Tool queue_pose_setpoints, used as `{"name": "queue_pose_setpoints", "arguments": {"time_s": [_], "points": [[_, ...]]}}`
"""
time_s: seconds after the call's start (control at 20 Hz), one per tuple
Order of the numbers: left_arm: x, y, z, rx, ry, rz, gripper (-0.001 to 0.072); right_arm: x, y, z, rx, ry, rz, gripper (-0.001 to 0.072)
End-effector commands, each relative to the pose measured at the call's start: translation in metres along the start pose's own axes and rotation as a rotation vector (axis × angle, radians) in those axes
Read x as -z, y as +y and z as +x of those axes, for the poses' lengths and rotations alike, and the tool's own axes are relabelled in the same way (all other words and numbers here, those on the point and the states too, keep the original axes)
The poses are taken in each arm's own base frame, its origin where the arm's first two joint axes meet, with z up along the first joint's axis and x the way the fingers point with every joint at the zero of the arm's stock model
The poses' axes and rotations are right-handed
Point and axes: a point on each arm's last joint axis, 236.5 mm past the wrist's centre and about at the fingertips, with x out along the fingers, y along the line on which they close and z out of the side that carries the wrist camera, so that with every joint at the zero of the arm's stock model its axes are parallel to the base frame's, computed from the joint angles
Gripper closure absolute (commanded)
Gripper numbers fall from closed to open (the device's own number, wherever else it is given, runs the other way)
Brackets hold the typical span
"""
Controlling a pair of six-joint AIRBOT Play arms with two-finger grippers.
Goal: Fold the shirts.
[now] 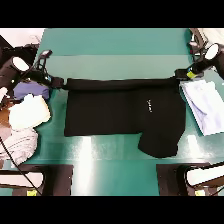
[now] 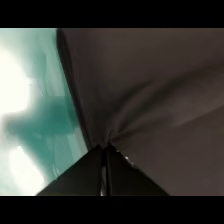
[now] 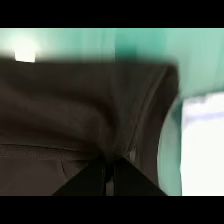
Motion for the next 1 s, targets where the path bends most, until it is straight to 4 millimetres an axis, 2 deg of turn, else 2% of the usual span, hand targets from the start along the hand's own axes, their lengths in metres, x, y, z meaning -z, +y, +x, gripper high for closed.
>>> {"name": "queue_pose_setpoints", "arguments": {"time_s": [0.0,0.2,0.25,0.3,0.35,0.4,0.55,0.7,0.75,0.85,0.95], "points": [[0.031,0.004,0.018,0.001,0.070,-0.015,0.0683,0.046,-0.003,0.017,0.007,0.121,0.001,0.0687],[0.039,0.001,0.019,0.016,0.095,-0.024,0.0682,0.057,-0.003,0.024,0.013,0.086,0.051,0.0681],[0.044,-0.001,0.019,0.024,0.120,-0.027,0.0678,0.058,-0.003,0.023,0.012,0.083,0.056,0.0647],[0.051,-0.003,0.017,0.034,0.147,-0.032,0.0445,0.057,-0.002,0.020,0.012,0.081,0.056,0.0432],[0.056,-0.005,0.016,0.041,0.170,-0.032,0.0151,0.057,-0.002,0.015,0.011,0.086,0.055,0.0313],[0.061,-0.005,0.014,0.041,0.191,-0.053,0.0104,0.057,-0.001,0.008,0.006,0.095,0.056,0.0313],[0.081,-0.002,-0.007,0.001,0.287,-0.054,0.0107,0.071,-0.002,-0.022,-0.013,0.144,0.045,0.0326],[0.106,-0.021,-0.035,0.031,0.340,-0.038,0.0107,0.098,0.029,-0.053,-0.229,0.147,0.068,0.0368],[0.113,-0.029,-0.040,0.048,0.319,-0.046,0.0107,0.105,0.040,-0.062,-0.303,0.131,0.090,0.0393],[0.130,-0.050,-0.045,0.096,0.262,-0.083,0.0107,0.118,0.052,-0.074,-0.394,0.097,0.130,0.0394],[0.165,-0.052,-0.043,0.084,0.286,-0.138,0.0107,0.131,0.054,-0.082,-0.410,0.068,0.138,0.0394]]}}
